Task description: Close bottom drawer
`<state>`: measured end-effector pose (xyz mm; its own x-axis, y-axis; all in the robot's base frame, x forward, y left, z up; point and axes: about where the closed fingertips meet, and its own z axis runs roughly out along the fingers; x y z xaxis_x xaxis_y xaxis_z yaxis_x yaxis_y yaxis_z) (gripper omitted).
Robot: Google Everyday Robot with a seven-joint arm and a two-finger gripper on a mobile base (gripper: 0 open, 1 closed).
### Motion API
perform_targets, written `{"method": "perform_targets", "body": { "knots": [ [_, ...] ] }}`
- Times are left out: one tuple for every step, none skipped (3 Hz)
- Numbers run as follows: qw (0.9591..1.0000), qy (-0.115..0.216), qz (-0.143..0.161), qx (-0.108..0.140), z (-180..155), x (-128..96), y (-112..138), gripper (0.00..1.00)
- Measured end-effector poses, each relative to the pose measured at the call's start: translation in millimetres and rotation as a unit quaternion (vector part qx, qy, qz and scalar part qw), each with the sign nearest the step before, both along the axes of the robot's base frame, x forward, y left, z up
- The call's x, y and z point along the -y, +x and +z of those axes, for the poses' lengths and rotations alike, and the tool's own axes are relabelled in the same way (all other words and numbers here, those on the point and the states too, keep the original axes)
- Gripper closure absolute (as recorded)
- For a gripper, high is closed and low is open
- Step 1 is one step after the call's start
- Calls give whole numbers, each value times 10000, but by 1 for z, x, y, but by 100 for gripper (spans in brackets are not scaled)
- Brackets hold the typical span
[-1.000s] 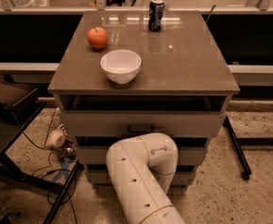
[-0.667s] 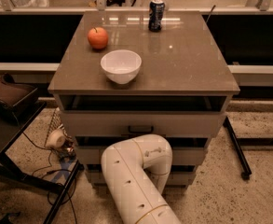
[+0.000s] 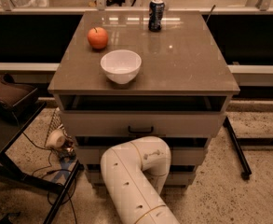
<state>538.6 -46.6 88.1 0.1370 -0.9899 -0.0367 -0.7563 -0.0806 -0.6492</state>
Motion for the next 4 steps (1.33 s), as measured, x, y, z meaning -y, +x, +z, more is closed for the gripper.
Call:
{"method": "perform_targets", "body": {
  "knots": [
    [9997, -15, 104, -242, -21, -8, 6, 18],
    [9994, -15, 118, -332, -26, -10, 5, 41],
    [9994, -13, 117, -327, -26, -10, 5, 64],
    [9994, -13, 117, -327, -25, -10, 5, 87]
  ]
}}
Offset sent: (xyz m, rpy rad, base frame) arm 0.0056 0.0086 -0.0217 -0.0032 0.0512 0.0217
